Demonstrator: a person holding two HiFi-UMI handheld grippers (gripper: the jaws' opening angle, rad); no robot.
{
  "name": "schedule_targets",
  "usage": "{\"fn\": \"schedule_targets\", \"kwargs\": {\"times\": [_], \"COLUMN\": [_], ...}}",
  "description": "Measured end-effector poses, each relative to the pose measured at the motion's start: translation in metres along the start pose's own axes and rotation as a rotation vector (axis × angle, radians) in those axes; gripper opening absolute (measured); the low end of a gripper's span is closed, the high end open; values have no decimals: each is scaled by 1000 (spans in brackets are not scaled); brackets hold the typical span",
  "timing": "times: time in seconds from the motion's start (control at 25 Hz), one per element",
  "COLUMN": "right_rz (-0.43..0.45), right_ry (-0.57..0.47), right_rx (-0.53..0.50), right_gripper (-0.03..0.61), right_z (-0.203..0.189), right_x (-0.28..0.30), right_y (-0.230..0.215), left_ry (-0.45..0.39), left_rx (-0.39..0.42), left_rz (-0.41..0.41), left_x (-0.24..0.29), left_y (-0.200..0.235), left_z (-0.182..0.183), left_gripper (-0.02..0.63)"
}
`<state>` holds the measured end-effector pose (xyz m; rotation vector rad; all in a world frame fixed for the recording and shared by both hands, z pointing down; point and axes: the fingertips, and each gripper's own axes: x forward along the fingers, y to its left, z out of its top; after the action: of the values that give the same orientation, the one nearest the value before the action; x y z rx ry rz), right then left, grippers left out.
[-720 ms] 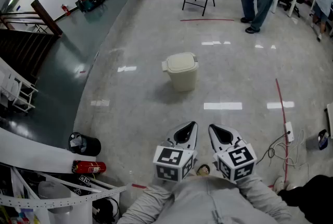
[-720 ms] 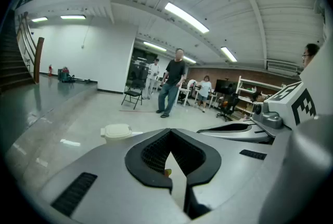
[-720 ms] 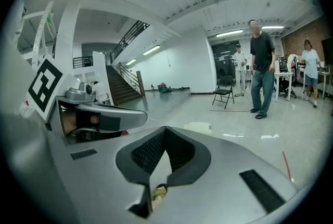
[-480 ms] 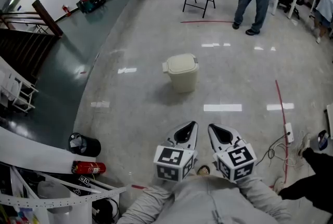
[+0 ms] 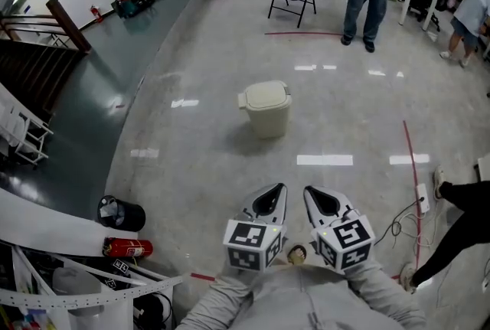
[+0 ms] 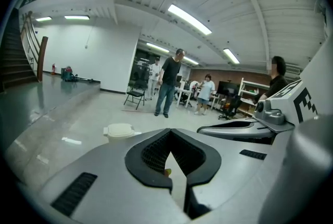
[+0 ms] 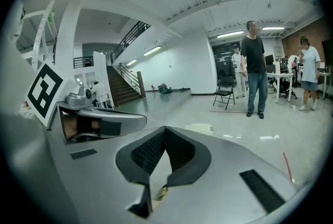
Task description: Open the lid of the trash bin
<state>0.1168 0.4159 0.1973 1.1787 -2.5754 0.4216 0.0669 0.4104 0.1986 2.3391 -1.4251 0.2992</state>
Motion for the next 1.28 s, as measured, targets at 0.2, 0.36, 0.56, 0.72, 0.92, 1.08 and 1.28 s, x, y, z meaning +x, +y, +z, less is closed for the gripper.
{"fn": "schedule_targets", "kwargs": {"times": [0.2,0.36,0.56,0.72,0.92,1.08,1.28], "right_rz": [-10,-21,-32,-32,-30,-33,-39], "right_ry": [11,18,21,29,44,55,64], "right_rx": [19,25,33,33,39,55,66], "right_gripper": [-6,-5,-5,-5,-5,-5,-5], "right_z": [3,11,30,45,62,74,86], "right_x": [23,46,84,122,167,201,238], "right_y": [-9,-24,-44,-60,-73,-80,-87], "left_ry": [26,24,28,35,52,73,87], "left_rx": [-19,-31,-32,-35,-42,-43,-48], "left_rz": [1,-6,-13,-16,-20,-29,-38], "left_x": [14,34,66,94,123,141,161], "left_y": [20,41,70,98,134,162,194], "left_z": [-2,8,27,44,62,73,84], "left_gripper": [5,5,5,5,5,5,5]}}
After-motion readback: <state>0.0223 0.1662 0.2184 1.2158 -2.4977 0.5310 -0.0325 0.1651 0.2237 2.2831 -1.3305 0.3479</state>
